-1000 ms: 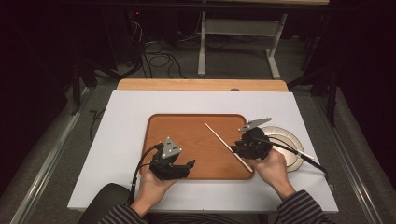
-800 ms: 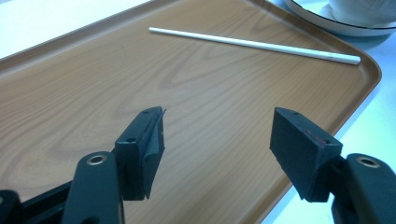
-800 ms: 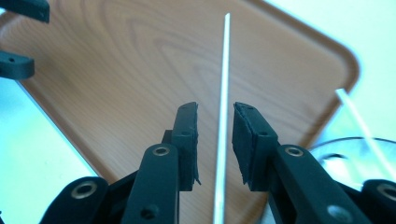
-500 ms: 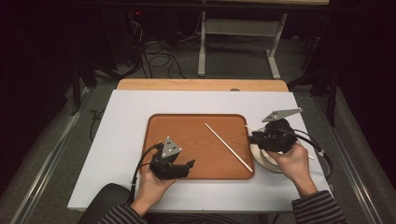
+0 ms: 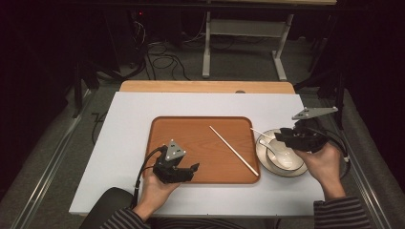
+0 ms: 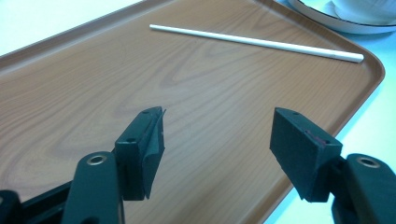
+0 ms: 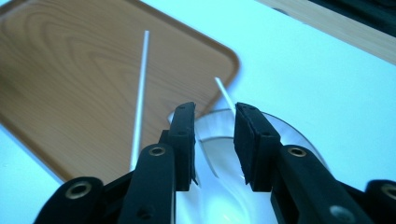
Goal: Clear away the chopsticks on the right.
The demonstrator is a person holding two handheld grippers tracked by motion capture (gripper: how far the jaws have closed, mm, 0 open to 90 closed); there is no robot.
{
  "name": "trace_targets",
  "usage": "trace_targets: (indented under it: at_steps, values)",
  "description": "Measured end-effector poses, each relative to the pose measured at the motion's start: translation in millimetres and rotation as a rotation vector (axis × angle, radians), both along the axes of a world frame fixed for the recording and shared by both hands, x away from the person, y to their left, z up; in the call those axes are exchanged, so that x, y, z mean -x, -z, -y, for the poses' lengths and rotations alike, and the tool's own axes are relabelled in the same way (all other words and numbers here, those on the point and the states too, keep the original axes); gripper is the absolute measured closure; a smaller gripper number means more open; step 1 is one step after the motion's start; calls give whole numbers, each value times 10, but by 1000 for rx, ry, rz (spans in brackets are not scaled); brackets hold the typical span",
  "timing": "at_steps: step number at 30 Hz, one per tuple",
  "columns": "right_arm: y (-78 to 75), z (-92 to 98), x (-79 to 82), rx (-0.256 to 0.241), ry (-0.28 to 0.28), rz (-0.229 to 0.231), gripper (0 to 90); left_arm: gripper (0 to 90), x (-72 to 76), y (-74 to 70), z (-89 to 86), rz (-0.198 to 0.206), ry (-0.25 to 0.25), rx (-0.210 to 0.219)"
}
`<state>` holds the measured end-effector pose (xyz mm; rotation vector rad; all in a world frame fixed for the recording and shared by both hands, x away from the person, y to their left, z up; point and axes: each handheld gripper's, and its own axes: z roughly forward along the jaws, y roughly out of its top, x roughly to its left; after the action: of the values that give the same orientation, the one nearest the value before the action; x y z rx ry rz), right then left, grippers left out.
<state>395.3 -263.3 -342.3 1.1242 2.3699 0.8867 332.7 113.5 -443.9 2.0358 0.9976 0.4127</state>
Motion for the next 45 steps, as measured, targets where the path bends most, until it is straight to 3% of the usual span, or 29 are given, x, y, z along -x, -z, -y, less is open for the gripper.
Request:
trace_targets:
  at_steps: [4,18,20,23,31,35,36,45]
  values:
    - [-30,222,2,0,56,5,708,357,-2,1,4,-1,0,0]
    - [76,605,-85,-3,164,-19,728,357,-11,-6,-9,0,-2,-3]
    - [108,661,-97,2,176,-29,735,356,-12,-5,-7,0,-2,-3]
    - [155,715,-104,49,200,-36,738,357,-14,-4,-5,0,-2,-3]
    - [326,833,-142,76,212,-111,746,356,-17,-8,-8,3,-8,0]
    - [398,870,-153,115,227,-142,747,356,-15,-10,-11,4,-9,-1]
    - [450,872,-158,143,225,-169,748,357,-15,-10,-11,5,-9,-2]
    - [613,904,-213,151,209,-249,756,357,-17,-14,-18,6,-10,-1]
